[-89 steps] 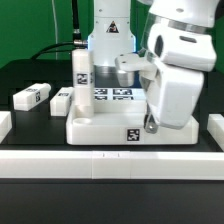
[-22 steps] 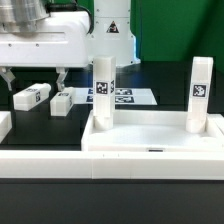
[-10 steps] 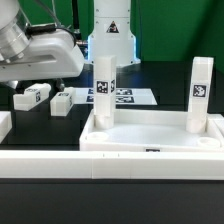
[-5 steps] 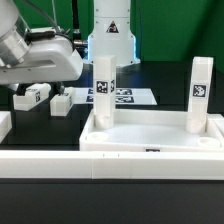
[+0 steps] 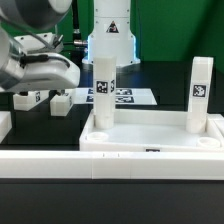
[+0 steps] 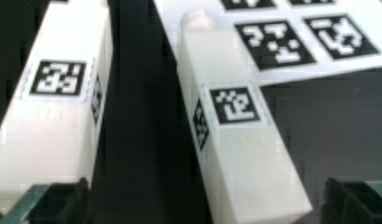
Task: Assemble desk
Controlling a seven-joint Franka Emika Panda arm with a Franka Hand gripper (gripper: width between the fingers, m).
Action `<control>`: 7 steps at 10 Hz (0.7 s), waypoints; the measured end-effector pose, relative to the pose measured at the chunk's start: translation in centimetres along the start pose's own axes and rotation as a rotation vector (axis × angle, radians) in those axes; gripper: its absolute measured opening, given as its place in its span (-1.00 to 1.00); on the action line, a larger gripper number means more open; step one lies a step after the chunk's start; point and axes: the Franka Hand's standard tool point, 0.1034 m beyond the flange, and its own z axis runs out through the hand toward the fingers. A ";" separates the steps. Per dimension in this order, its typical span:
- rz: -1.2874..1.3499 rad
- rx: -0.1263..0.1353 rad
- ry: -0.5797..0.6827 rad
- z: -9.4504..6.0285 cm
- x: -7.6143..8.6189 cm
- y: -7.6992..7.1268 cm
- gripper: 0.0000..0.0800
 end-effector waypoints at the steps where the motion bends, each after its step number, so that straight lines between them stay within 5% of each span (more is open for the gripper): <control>1: -0.001 -0.008 0.015 -0.2 0.6 0.1 0.62; 7: 0.058 -0.012 0.015 -0.2 0.7 -0.8 0.62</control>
Offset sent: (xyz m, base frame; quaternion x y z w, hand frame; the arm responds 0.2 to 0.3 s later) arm 0.0016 0.0252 -0.0019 0.0072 -0.0013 0.0457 0.9989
